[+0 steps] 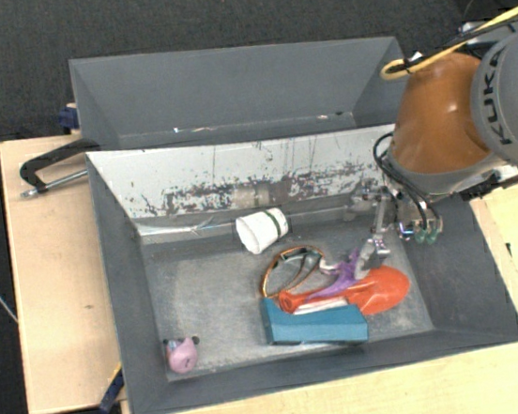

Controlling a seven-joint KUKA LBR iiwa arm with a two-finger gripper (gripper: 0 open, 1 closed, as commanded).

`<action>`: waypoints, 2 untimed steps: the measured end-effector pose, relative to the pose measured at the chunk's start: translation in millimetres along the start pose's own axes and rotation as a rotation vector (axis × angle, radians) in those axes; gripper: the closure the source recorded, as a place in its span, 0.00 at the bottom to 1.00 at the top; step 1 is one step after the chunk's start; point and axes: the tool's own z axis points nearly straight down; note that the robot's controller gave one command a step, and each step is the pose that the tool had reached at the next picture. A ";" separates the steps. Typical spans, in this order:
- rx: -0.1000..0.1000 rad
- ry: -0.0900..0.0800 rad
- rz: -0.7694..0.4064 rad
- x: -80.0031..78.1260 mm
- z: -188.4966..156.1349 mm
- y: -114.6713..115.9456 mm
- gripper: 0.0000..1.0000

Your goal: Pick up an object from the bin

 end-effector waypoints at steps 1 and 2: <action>0.004 0.003 0.101 -4.3 12.0 0.0 0.00; 0.002 0.001 0.006 30.9 39.8 76.8 1.00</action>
Offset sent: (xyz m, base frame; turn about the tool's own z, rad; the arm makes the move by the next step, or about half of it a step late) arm -0.0229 0.0784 -0.0405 0.0081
